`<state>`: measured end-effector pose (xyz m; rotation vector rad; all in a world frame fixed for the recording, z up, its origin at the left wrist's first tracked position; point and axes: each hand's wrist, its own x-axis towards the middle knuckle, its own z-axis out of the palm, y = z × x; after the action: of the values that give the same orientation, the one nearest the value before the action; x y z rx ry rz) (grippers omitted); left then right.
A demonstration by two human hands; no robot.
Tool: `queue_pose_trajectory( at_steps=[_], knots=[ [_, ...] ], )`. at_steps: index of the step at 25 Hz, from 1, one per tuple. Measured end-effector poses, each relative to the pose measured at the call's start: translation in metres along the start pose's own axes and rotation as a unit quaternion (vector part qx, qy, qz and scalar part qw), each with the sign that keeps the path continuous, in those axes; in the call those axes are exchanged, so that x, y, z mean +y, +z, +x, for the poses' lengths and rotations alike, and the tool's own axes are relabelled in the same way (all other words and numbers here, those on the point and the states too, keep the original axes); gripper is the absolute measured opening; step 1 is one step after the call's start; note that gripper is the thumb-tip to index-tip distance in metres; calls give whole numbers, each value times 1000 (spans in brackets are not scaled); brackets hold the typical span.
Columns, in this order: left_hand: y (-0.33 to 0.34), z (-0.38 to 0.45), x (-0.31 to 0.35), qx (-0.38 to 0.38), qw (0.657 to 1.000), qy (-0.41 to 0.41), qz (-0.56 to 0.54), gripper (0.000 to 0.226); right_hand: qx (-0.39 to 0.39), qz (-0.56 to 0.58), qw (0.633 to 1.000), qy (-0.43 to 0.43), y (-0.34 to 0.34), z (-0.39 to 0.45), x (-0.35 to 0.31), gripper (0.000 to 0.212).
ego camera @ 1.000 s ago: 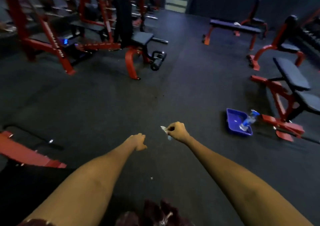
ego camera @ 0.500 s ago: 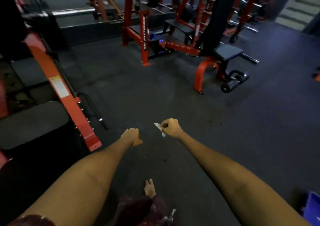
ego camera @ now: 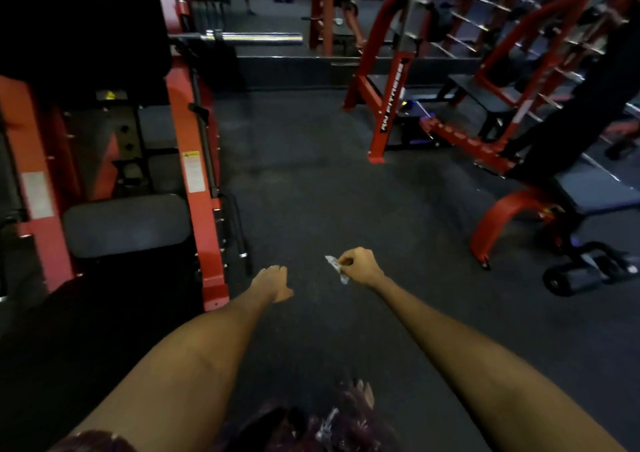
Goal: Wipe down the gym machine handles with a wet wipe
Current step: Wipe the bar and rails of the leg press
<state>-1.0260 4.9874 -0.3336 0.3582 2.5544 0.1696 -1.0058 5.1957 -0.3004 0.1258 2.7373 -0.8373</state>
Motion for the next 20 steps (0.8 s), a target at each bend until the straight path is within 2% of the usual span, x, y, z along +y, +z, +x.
queue_pose_trajectory(
  at_steps=[5,10,15,20],
  knots=[
    [-22,54,-5,34,992,-105,-66,53,-53,-16,993,-105,-34,99,2,17],
    [-47,90,9,55,967,-198,-151,55,-123,-48,977,-168,-62,188,-6,20],
    [-41,121,1,28,937,-284,-202,58,-163,-54,962,-214,-56,261,-26,21],
    [-53,176,-44,33,905,-336,-258,56,-190,-78,953,-224,-41,361,-61,19]
  ],
)
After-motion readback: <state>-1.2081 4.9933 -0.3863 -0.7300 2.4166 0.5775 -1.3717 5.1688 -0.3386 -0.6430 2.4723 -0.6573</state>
